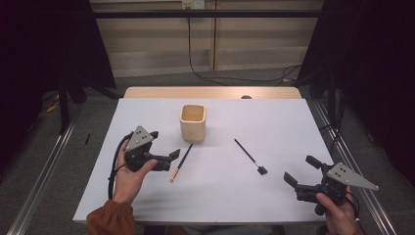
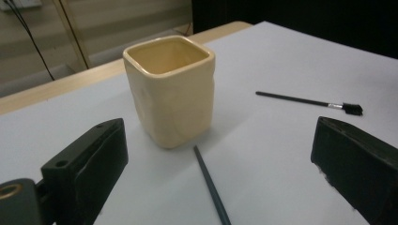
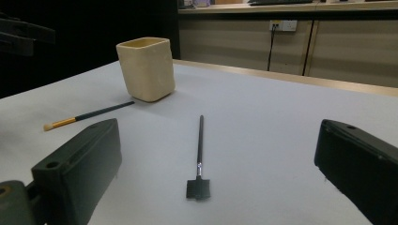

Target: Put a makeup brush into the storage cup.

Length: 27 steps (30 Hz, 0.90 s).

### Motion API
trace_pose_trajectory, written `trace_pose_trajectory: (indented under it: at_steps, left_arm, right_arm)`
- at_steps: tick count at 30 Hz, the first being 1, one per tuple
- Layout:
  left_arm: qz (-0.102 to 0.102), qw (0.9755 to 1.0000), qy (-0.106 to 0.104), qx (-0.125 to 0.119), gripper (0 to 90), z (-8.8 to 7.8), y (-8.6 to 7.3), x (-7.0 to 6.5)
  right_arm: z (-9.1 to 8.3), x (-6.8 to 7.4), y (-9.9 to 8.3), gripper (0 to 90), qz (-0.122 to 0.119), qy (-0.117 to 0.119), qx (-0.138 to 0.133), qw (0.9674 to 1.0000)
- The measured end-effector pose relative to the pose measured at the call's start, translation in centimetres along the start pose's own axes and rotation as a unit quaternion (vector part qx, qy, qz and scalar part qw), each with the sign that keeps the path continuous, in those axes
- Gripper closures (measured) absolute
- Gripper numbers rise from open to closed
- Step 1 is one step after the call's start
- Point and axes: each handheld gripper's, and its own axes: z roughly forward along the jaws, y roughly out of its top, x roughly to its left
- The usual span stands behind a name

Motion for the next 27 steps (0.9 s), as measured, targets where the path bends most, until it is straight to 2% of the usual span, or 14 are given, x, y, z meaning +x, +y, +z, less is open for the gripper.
trace_pose_trajectory:
  at_steps: [3,6,8,10,14,18,21,23,24,25,27]
  left_arm:
    - [0.007,0.9998,0.007,0.015,4.1,0.3,0.3,0.2]
    - [0.008,0.9988,0.007,0.047,4.1,0.7,0.5,0.4]
    - [0.002,0.9979,0.008,0.065,4.1,1.0,0.5,0.5]
    - [-0.004,0.9966,0.0,0.083,4.1,1.2,0.5,0.6]
    - [-0.001,0.992,-0.01,0.126,4.2,1.9,0.4,0.7]
    - [0.016,0.9867,-0.019,0.16,4.1,2.4,0.3,0.6]
    - [0.015,0.9849,-0.016,0.172,4.1,2.5,0.3,0.6]
    - [0.015,0.9811,-0.016,0.192,4.3,2.7,0.3,0.6]
    - [0.023,0.9778,-0.016,0.208,4.4,2.8,0.5,0.4]
    - [0.023,0.9778,-0.016,0.208,4.6,2.8,0.5,0.4]
    - [0.031,0.976,-0.02,0.215,5.1,2.9,0.8,0.4]
  right_arm:
    - [0.0,0.0,0.0,0.3,-0.002,0.001,0.002,1.0]
    - [0.1,0.0,0.0,0.3,0.0,0.001,0.003,1.0]
    - [0.1,0.0,0.0,0.3,0.0,0.001,0.002,1.0]
    - [0.1,0.0,0.0,0.3,0.0,0.002,0.003,1.0]
    - [0.1,0.0,0.0,0.2,-0.002,0.004,0.003,1.0]
    - [0.1,0.1,0.0,0.3,-0.002,0.003,0.005,1.0]
    - [0.1,0.1,0.0,0.3,-0.002,0.002,0.005,1.0]
    - [0.1,0.0,0.0,0.3,-0.002,0.002,0.006,1.0]
    - [0.1,0.0,0.0,0.2,-0.002,0.002,0.005,1.0]
    - [0.1,0.0,0.0,0.2,-0.002,0.002,0.005,1.0]
    - [0.1,0.0,-0.1,0.3,-0.002,0.003,0.007,1.0]
